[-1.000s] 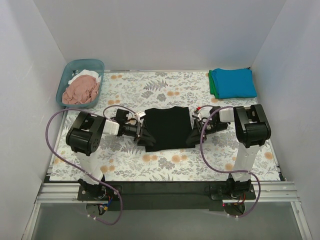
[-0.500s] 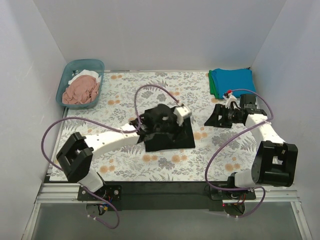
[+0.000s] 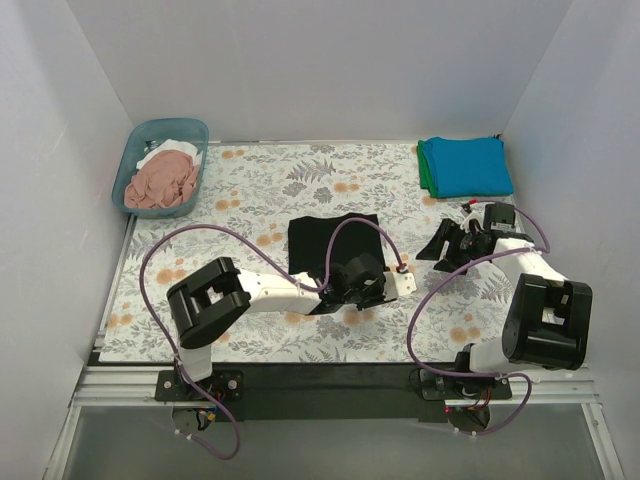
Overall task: Fold and stack the t-shirts
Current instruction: Neatly place the folded tshirt to the corner
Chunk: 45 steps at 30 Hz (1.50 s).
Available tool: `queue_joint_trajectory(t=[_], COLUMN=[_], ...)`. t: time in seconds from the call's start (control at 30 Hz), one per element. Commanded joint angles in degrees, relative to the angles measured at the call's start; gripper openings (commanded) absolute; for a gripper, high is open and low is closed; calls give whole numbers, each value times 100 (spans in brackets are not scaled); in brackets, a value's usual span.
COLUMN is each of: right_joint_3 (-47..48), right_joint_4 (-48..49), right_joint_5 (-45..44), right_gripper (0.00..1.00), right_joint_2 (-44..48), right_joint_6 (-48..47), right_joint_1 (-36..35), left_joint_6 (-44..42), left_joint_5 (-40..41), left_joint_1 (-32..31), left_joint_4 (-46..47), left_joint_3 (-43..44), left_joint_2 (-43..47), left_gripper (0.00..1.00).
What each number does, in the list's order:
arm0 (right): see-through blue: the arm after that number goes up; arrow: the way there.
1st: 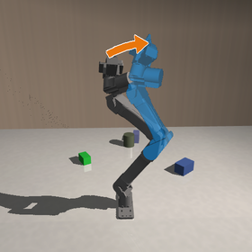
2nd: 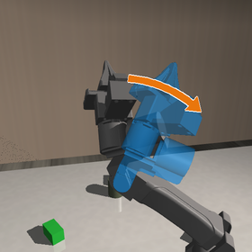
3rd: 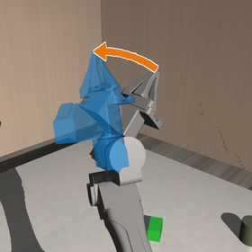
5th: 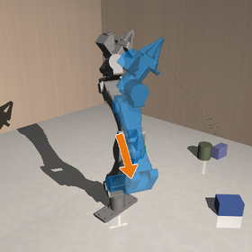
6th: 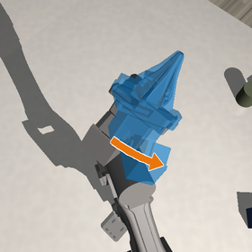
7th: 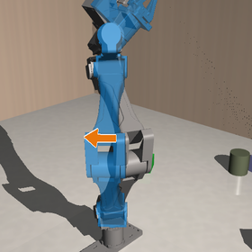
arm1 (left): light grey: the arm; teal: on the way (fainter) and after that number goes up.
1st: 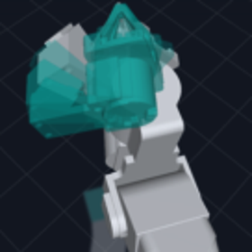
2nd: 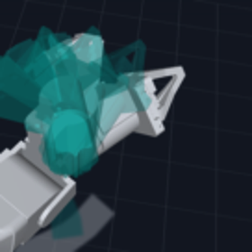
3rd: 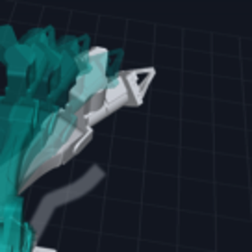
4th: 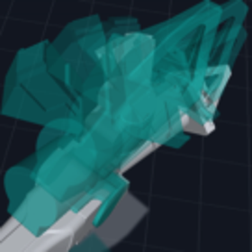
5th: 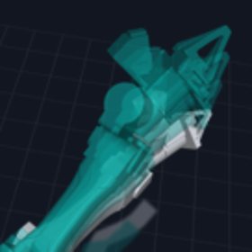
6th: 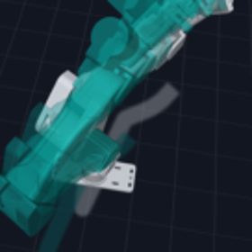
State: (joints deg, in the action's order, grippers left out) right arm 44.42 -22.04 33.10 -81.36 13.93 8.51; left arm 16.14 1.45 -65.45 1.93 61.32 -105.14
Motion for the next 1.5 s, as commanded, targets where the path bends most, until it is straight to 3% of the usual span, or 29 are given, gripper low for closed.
queue_joint_trajectory(t=[0.0, 0.23, 0.37, 0.43, 0.47, 0.5, 0.7, 0.87, 0.97, 1.0, 1.07, 1.27, 1.47], right_joint_3=[-57, -206, -276, -303, -320, -346, -996, -1269, -1261, -1209, -1217, -1235, -1138], right_joint_4=[209, 455, 639, 744, 780, 833, 1754, 2572, 2995, 3074, 3241, 3838, 4067], right_joint_5=[12, 267, 460, 530, 600, 653, 847, 873, 917, 839, 803, 768, 557], right_gripper=[74, 77, 77, 77, 77, 78, 98, 96, 77, 76, 76, 92, 93], right_joint_2=[-108, -301, -442, -486, -503, -495, -354, -486, -643, -670, -758, -960, -1162], right_joint_6=[197, 513, 646, 707, 751, 847, 1348, 2041, 2393, 2447, 2605, 3308, 3599], right_joint_1=[107, 124, 124, 116, 107, 115, -104, -350, -534, -665, -797, -1264, -1642], left_joint_6=[-471, -568, -595, -560, -464, -393, 160, 706, 829, 881, 943, 917, 961], left_joint_5=[-75, -311, -593, -629, -664, -742, -1164, -1691, -1946, -1973, -2017, -2088, -2202], left_joint_1=[-29, -20, -20, -12, 67, 120, 577, 893, 981, 982, 999, 1008, 1008], left_joint_4=[719, 888, 712, 624, 624, 624, 282, 97, 61, 53, 44, -105, -88], left_joint_3=[-181, -261, -278, -270, -278, -270, 178, 302, 275, 258, 284, 425, 460], left_joint_2=[-67, -332, -252, -270, -270, -252, -51, 248, 406, 450, 503, 504, 495], left_gripper=[30, 22, 24, 16, 2, 0, 0, 0, 0, 0, 0, 0, 0])
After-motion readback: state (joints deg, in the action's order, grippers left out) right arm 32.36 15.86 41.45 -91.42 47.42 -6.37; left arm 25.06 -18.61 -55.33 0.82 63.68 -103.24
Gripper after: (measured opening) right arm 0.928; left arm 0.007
